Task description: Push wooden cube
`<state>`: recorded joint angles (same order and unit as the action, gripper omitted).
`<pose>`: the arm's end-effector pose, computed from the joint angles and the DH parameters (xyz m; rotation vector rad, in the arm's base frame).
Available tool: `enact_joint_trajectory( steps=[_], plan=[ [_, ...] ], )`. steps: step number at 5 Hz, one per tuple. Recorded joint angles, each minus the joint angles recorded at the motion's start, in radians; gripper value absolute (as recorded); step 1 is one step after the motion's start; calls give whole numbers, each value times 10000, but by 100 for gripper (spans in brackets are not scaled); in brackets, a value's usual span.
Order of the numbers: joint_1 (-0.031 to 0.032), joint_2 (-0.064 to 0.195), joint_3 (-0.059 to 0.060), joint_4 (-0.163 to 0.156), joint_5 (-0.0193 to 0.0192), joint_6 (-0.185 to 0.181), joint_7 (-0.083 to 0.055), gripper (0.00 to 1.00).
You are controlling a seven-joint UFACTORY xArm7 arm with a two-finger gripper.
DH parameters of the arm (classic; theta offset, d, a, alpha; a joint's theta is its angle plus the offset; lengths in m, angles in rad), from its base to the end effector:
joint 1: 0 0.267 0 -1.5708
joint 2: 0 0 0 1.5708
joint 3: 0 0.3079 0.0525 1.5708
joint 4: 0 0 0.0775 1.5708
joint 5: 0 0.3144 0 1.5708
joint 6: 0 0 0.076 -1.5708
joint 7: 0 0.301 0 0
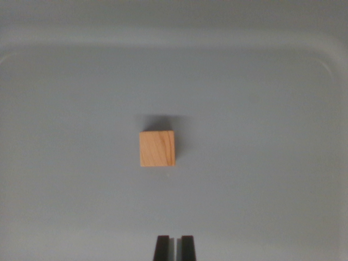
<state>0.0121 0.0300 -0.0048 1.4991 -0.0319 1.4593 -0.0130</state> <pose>0.4614 -0.0059 0.3183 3.1094 0.0369 0.0151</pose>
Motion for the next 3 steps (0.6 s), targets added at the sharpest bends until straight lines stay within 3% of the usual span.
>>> enact_joint_trajectory(
  steps=[1, 2, 3],
  plan=[
    [-11, 127, 3, -288, 26, -376, -54, 0],
    [-11, 127, 3, -288, 26, -376, -54, 0],
    [-23, 256, 7, -580, 52, -759, -109, 0]
  ],
)
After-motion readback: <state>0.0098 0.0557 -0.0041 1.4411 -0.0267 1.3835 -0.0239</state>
